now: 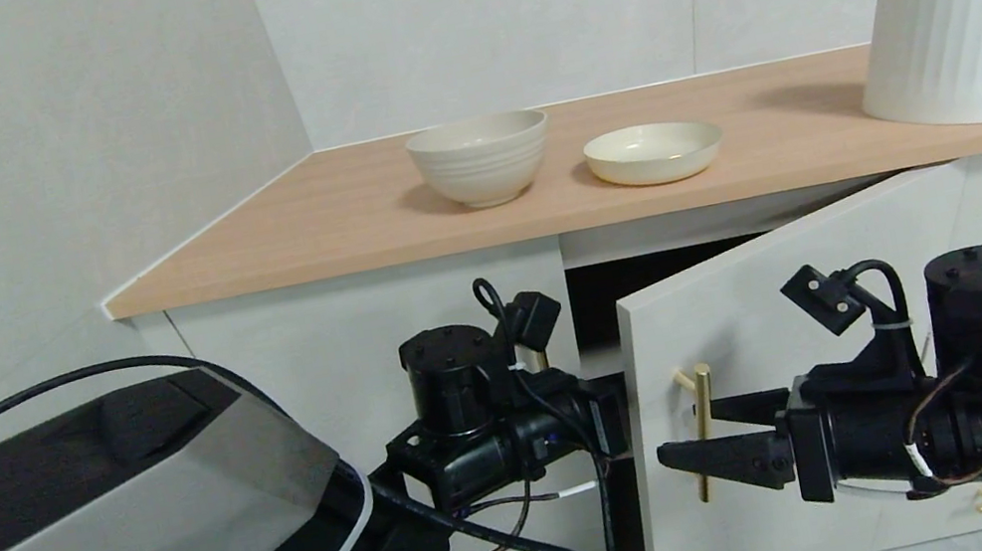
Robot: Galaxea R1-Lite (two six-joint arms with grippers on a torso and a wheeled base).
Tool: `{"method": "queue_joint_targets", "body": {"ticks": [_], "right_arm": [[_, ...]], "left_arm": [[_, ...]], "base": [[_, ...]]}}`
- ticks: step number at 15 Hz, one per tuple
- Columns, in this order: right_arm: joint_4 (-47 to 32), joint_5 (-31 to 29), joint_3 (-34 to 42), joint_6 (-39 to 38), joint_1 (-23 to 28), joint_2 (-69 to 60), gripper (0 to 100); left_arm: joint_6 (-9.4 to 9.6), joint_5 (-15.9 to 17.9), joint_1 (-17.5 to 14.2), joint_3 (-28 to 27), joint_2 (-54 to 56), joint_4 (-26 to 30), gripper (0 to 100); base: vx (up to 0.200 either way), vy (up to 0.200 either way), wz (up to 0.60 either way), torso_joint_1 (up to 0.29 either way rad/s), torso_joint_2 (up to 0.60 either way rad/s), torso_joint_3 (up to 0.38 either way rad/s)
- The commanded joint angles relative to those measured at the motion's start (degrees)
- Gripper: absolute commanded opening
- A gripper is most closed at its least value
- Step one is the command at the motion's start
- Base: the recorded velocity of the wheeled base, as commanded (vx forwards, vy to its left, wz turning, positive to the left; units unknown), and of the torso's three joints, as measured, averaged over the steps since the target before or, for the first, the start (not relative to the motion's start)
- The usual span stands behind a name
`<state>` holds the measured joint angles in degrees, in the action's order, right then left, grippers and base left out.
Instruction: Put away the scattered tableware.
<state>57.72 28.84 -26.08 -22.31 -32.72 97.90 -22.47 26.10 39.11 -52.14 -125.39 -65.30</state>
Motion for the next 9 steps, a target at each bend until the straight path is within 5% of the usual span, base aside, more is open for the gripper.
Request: {"method": "queue_joint_targets", "body": {"ticks": [1,3,6,9], "right_arm": [[0.3,-0.6,-0.1,0.3,2.0,0.1,100],[0.3,-1.3,1.4,6.1,2.6,-2.0,100],[-3.8,-11.9,3.6,10.7,2.2,-8.9,100],[-27.0,-11.7,4.5,11.1,-1.4,-23.8,100]], "left_arm": [[-0.03,0.2,1.4,-1.8,0.1,-0.1,0],[-0.03,0.3,1.4,-1.9,-0.2,-0.1,0],[-0.03,0.2,1.3,-1.6,0.1,-0.1,0],[-0.03,0.2,1.3,-1.3,0.4,-0.2,0]], "base": [[0.0,0.0,0.0,0.0,0.0,0.0],[0.0,0.0,0.0,0.0,0.0,0.0],[0.0,0.0,0.0,0.0,0.0,0.0],[0.0,0.0,0.0,0.0,0.0,0.0]]}}
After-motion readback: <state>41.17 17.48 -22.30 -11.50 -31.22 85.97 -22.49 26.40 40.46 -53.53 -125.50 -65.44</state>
